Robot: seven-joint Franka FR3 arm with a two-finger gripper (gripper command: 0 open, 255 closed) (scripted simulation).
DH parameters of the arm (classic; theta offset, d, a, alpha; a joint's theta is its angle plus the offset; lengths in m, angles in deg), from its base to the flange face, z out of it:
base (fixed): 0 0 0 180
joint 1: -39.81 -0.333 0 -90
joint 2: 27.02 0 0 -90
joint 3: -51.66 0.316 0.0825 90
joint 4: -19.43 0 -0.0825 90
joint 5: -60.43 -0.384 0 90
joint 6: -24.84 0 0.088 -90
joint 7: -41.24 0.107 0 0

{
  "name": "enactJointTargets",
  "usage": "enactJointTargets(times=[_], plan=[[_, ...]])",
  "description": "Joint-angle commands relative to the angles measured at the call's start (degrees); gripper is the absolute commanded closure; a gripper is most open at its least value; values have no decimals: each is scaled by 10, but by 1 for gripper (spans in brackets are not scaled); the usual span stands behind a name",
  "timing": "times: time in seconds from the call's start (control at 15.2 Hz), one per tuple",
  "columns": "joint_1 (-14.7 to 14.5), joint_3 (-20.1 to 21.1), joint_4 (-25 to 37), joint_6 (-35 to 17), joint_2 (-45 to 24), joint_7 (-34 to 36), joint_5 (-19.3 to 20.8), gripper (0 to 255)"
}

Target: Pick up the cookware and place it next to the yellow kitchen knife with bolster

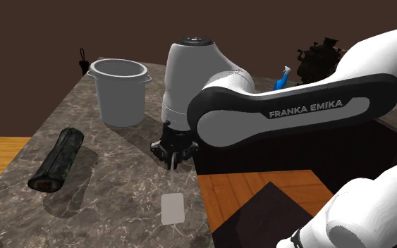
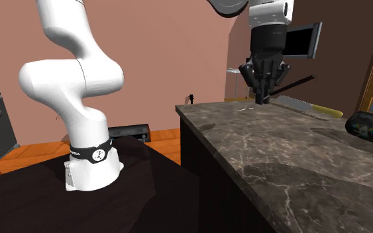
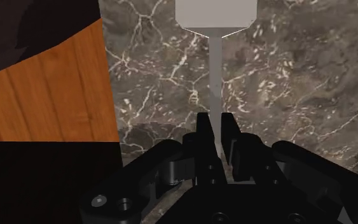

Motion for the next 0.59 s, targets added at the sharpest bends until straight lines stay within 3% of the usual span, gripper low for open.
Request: enactJointTargets(times=[0.0, 0.53], plan=[[-10, 19, 8, 4, -5, 31, 1, 255], [-47, 104, 80, 20, -81, 179, 53, 255]])
